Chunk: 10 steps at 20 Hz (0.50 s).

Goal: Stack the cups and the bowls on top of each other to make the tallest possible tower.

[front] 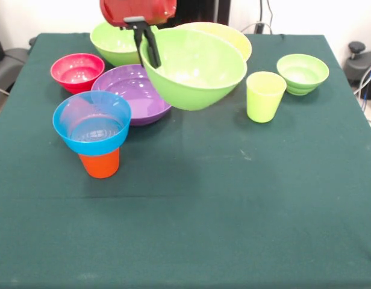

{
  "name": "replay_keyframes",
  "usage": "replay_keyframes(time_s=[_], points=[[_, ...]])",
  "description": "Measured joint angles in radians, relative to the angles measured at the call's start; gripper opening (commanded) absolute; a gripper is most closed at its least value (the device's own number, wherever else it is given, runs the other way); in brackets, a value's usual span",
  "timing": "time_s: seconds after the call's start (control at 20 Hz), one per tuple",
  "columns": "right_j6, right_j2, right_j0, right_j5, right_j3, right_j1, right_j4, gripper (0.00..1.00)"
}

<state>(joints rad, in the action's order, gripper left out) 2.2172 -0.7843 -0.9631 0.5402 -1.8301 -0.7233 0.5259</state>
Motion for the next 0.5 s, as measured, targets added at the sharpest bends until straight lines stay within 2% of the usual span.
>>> replay_keyframes(time_s=[0.5], points=[[-0.054, -0.086, -0.094, 0.106, 0.002, 0.004, -0.007, 0.0]])
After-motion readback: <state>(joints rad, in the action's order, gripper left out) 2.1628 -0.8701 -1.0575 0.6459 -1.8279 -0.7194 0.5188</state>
